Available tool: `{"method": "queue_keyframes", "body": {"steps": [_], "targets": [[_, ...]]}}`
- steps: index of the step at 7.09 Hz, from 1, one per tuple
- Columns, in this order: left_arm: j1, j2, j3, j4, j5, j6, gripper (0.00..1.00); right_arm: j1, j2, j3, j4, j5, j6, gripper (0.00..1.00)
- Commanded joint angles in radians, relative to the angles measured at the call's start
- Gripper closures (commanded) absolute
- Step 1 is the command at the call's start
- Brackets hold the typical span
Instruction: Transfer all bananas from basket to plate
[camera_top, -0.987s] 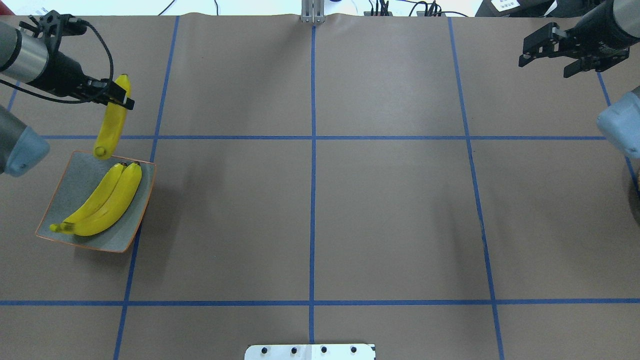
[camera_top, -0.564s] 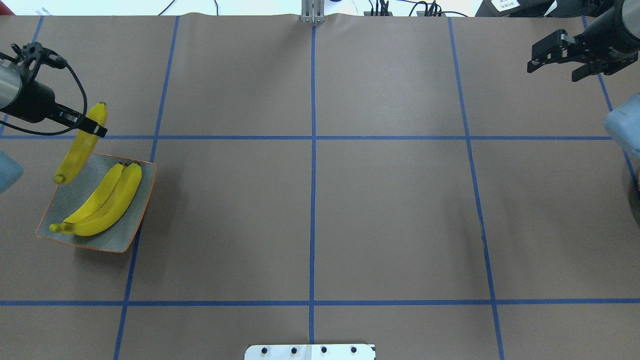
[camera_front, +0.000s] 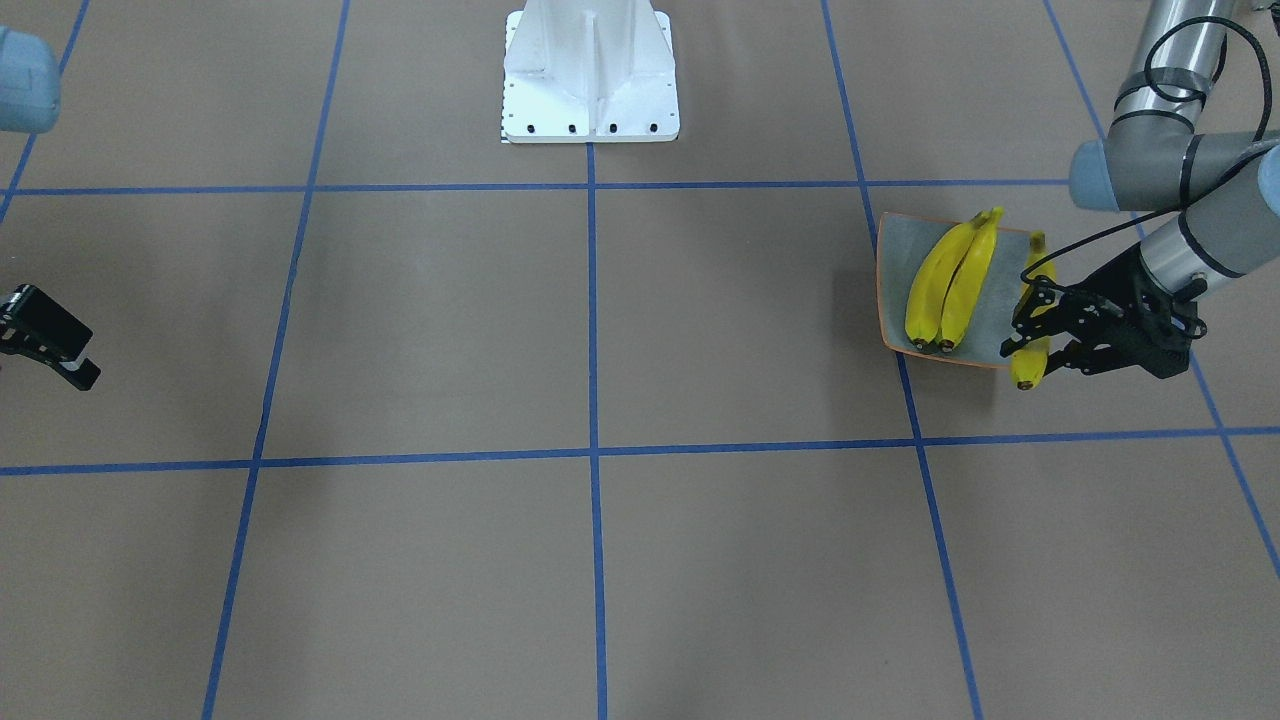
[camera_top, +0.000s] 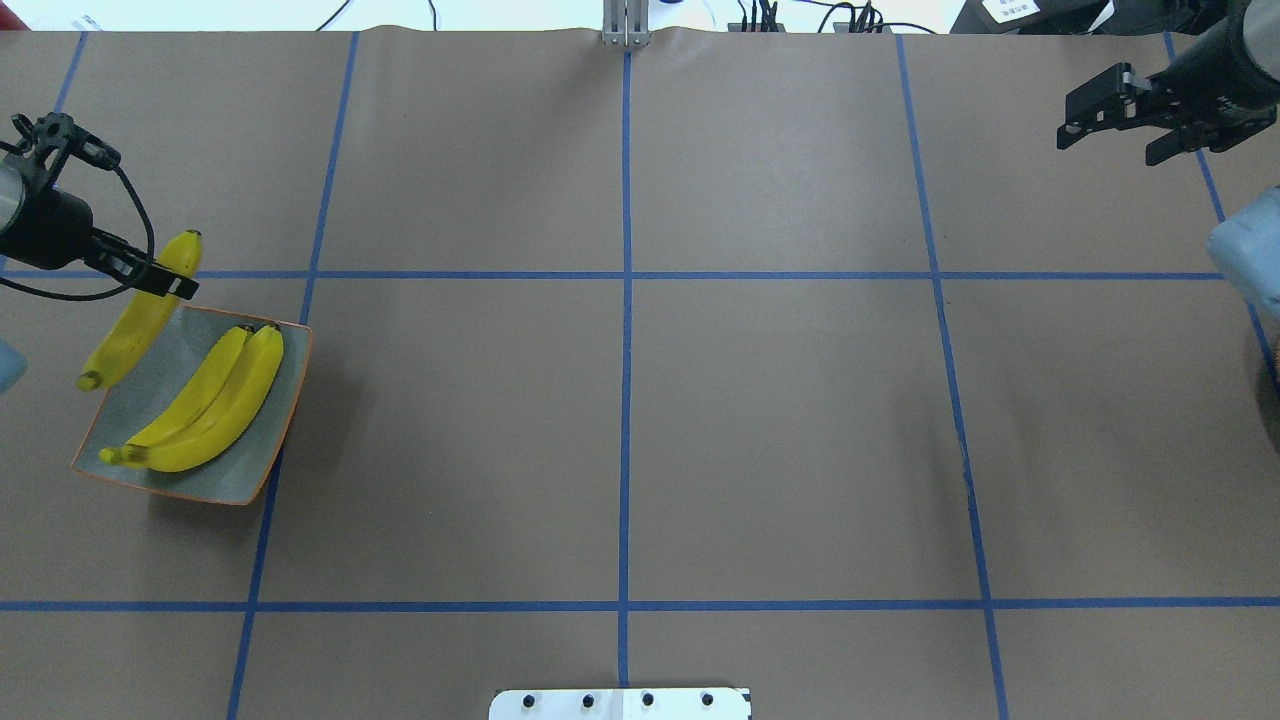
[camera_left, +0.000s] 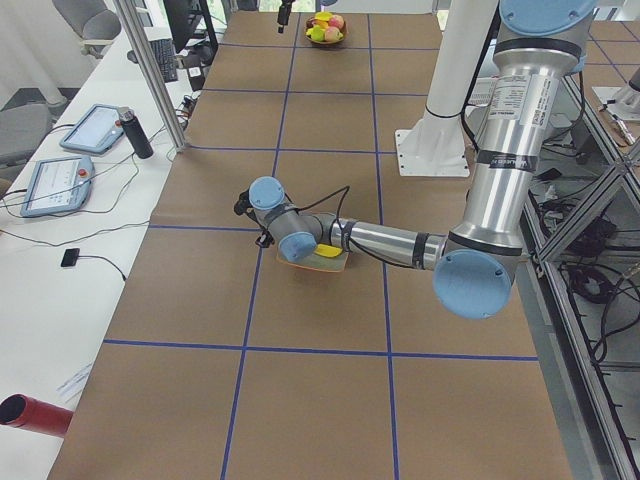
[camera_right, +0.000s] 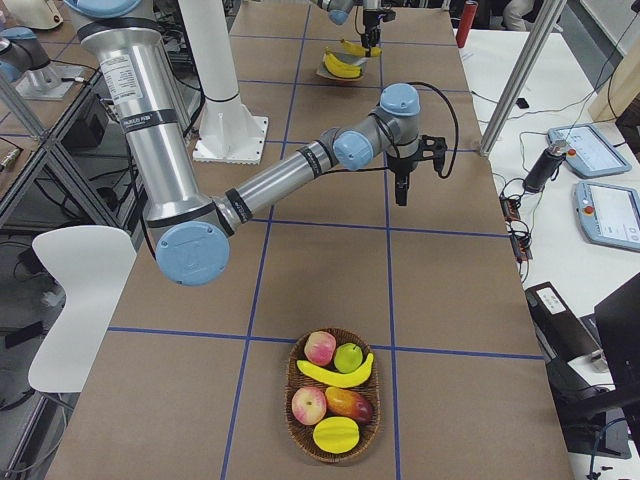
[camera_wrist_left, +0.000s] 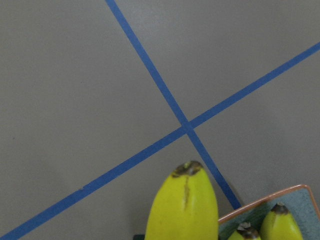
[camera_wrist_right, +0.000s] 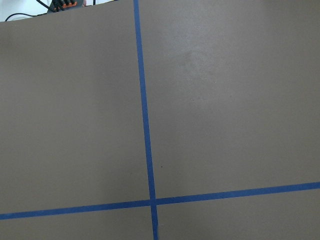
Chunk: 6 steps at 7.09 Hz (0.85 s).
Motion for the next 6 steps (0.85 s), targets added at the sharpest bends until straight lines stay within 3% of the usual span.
{"method": "queue_keyframes", "body": {"steps": [1,5,6], "targets": [[0.006,0.021,-0.006,-0.013,-0.001,-0.005,1.0,0.0,0.0,0.0,0.0,0.0,-0.002,0.0],[0.02,0.039,-0.008,-0.025,-0.02,-0.088,1.0,0.002,0.001,-0.026,0.0,-0.002,-0.026,0.0],[0.052,0.039,-0.006,-0.08,-0.018,-0.202,0.72,0.003,0.003,-0.026,0.0,0.0,-0.026,0.0]]}}
